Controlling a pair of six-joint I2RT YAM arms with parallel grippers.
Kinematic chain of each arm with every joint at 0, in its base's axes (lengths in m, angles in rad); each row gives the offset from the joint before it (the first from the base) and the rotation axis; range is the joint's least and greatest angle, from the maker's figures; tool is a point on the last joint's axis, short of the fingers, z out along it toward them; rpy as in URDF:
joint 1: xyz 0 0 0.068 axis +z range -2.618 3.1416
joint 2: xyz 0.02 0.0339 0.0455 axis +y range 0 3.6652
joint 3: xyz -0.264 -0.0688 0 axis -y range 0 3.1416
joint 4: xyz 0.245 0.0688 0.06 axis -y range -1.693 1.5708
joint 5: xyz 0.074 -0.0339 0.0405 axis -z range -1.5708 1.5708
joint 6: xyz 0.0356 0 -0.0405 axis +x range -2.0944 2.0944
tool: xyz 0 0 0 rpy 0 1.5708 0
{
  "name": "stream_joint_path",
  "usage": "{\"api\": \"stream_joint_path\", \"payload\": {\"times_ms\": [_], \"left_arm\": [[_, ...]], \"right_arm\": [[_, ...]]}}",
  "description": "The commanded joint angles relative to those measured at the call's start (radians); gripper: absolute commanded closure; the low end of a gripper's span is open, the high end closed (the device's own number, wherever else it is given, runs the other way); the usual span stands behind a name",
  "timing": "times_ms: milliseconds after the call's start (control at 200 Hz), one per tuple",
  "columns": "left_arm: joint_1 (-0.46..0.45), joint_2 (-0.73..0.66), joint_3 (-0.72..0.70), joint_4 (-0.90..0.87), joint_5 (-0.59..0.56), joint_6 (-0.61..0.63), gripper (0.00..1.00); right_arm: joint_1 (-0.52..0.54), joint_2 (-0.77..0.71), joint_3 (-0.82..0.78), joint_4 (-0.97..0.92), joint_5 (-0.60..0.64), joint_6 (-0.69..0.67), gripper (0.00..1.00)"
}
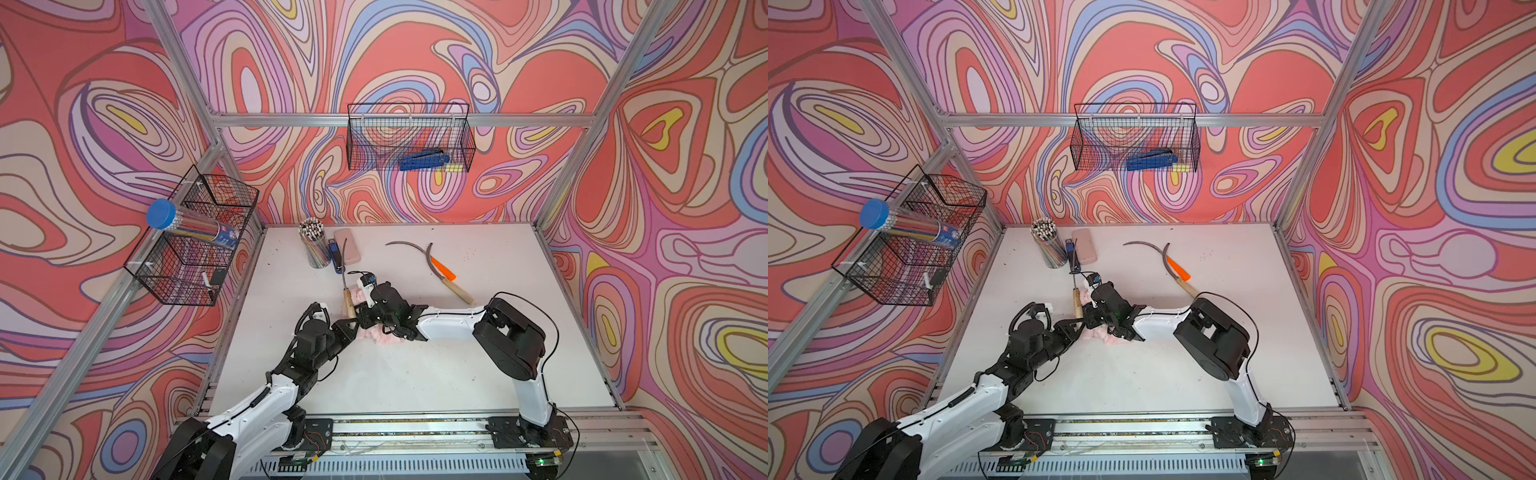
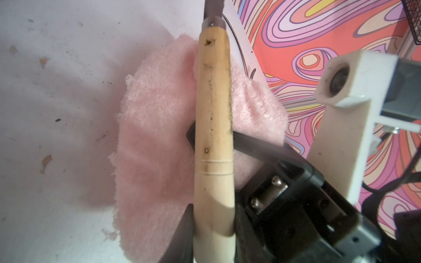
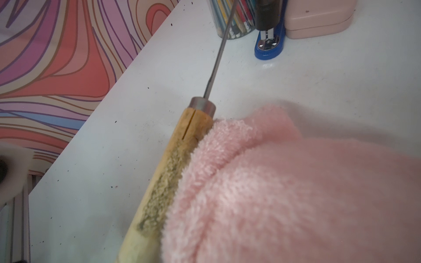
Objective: Wipe small sickles with rags
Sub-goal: Wipe the small sickle.
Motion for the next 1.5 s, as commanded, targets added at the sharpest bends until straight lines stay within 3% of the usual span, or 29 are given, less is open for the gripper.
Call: {"api": "stream_joint_path", "payload": {"times_ms": [0,150,396,576,1016,1142,1297,1492], "left_arm": [[-0.005,-0.011,0.037,0.043,0.056,0.005,1.00],[-0.004,-0.039,0.040,0.012,0.054,0.010,1.00],[0.003,-0.036,0.034,0.020,0.041,0.001,1.00],[0.030,0.068,0.019,0.148,0.085,-0.048,1.00],[0.083,0.625,-0.016,0.908,0.279,-0.273,1.00],[0.083,0.601,-0.004,0.805,0.262,-0.254,1.00],[0.083,0.449,-0.015,0.643,0.226,-0.212,1.00],[0.084,0.256,-0.007,0.397,0.218,-0.175,1.00]], "right_arm": [[0.048,-0.082,-0.034,0.052,-0.024,-0.017,1.00],[0.029,-0.188,-0.168,0.047,0.101,0.015,1.00],[0.012,-0.354,-0.413,0.120,0.086,0.053,1.00],[0.108,-0.391,-0.449,0.121,0.098,0.038,1.00],[0.162,-0.405,-0.529,0.245,0.001,0.100,1.00],[0.162,-0.348,-0.493,0.231,0.030,0.104,1.00],[0.157,-0.284,-0.423,0.196,0.066,0.111,1.00],[0.136,-0.184,-0.325,0.207,-0.009,0.100,1.00]]}}
